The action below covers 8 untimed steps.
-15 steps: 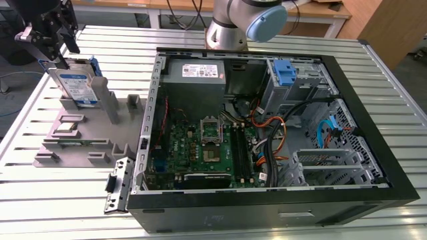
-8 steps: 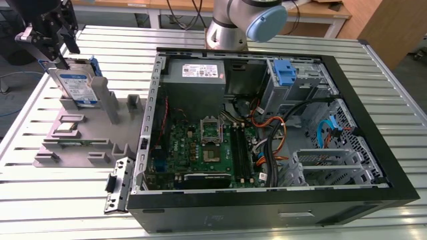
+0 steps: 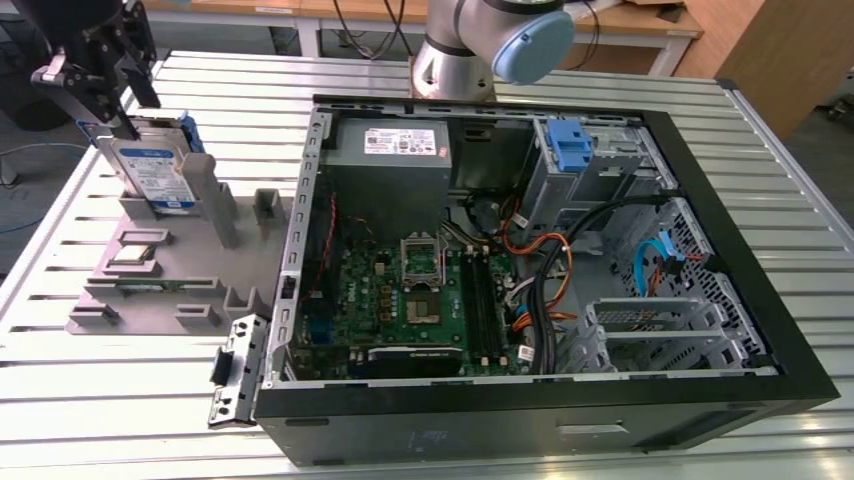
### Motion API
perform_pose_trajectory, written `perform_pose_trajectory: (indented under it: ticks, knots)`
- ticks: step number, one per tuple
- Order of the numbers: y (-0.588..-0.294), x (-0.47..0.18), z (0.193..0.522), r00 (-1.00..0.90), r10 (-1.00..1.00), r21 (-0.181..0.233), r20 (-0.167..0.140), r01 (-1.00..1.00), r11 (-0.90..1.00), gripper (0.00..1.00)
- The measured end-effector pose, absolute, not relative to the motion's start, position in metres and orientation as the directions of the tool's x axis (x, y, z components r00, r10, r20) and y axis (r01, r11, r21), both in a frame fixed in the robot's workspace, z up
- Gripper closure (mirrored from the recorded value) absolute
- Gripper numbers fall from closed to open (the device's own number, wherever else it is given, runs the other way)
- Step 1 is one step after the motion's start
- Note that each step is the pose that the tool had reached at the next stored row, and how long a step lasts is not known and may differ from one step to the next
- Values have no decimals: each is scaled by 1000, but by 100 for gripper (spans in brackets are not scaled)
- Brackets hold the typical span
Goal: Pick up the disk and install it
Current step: 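Pick up the disk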
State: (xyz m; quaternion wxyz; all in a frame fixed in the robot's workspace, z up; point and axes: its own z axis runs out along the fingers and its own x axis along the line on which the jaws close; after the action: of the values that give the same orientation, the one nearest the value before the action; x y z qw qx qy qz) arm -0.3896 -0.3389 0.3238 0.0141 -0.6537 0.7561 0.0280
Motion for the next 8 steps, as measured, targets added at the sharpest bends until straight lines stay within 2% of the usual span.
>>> perform_pose_trajectory:
  ticks: [8]
  knots:
    - [-339, -390, 319, -132, -990, 24, -57, -991, 131, 41]
